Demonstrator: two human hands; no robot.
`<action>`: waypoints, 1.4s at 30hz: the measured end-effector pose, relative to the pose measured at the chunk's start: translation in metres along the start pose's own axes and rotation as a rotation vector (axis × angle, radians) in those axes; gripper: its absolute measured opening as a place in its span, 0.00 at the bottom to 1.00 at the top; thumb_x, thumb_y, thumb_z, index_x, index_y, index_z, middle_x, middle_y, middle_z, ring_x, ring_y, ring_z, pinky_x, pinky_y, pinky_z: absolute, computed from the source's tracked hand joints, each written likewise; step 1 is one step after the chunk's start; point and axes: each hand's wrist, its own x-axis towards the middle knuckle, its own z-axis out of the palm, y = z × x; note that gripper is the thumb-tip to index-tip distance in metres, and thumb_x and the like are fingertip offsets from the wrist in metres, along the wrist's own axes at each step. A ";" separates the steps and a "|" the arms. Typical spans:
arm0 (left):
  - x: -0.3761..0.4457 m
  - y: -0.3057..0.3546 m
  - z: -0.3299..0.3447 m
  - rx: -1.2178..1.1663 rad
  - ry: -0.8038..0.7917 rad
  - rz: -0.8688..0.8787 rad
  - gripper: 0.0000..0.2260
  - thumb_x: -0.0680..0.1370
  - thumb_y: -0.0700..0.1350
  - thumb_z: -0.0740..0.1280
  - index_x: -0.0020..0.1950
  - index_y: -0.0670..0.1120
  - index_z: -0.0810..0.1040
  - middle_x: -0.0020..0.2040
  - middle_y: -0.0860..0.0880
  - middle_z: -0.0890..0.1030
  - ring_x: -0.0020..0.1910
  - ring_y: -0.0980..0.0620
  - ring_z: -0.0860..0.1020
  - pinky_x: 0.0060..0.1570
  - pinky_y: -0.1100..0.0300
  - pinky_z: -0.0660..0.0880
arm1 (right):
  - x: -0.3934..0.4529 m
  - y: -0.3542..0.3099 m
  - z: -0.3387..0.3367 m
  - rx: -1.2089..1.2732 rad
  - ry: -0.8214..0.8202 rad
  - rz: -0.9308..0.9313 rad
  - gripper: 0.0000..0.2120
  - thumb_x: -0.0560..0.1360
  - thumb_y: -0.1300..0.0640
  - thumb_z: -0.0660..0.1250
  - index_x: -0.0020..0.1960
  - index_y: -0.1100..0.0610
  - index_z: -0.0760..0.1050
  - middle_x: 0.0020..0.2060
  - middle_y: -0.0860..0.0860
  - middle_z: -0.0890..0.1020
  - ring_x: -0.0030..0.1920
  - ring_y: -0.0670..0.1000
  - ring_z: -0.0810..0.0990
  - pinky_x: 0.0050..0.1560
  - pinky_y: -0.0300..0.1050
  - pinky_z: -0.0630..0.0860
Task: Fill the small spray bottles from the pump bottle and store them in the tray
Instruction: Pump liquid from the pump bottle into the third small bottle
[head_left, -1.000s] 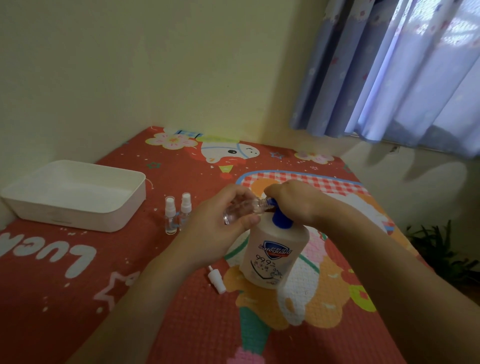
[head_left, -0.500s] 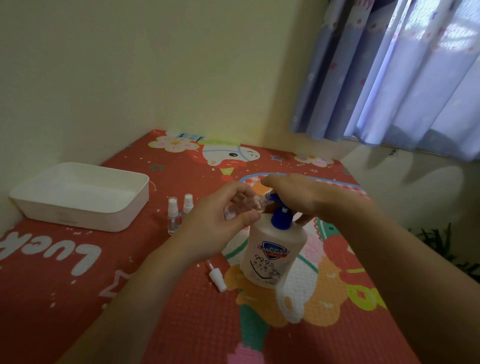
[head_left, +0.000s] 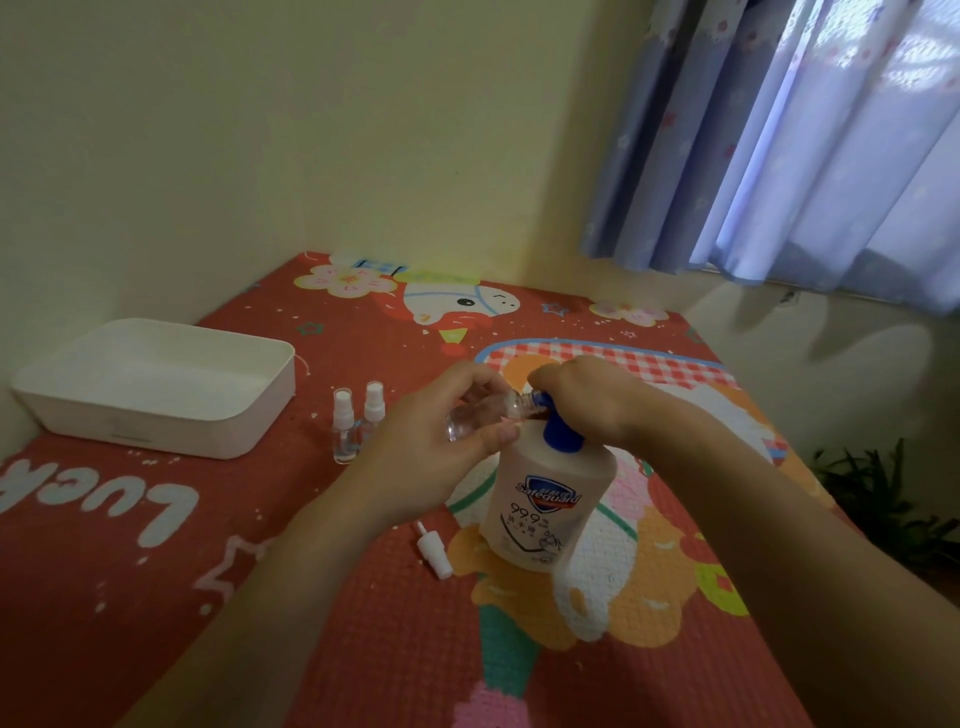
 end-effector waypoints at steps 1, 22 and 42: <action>0.000 0.000 0.000 -0.001 -0.001 -0.001 0.10 0.77 0.50 0.70 0.57 0.55 0.76 0.52 0.58 0.79 0.55 0.61 0.76 0.50 0.72 0.71 | 0.000 -0.002 -0.001 0.018 -0.002 0.015 0.07 0.80 0.64 0.53 0.45 0.58 0.66 0.32 0.48 0.65 0.33 0.48 0.65 0.32 0.36 0.60; -0.001 0.003 0.000 -0.028 -0.002 0.011 0.09 0.77 0.47 0.71 0.57 0.53 0.76 0.51 0.59 0.80 0.54 0.62 0.77 0.51 0.72 0.71 | -0.002 -0.003 -0.002 0.049 0.011 0.043 0.08 0.80 0.64 0.53 0.43 0.57 0.65 0.32 0.48 0.65 0.30 0.44 0.62 0.30 0.36 0.59; 0.000 0.006 0.000 -0.052 0.006 -0.007 0.10 0.77 0.50 0.71 0.57 0.58 0.75 0.52 0.60 0.79 0.56 0.59 0.77 0.58 0.53 0.76 | -0.010 -0.004 -0.016 0.437 -0.111 0.119 0.07 0.82 0.54 0.52 0.53 0.56 0.66 0.55 0.60 0.74 0.56 0.62 0.76 0.56 0.61 0.77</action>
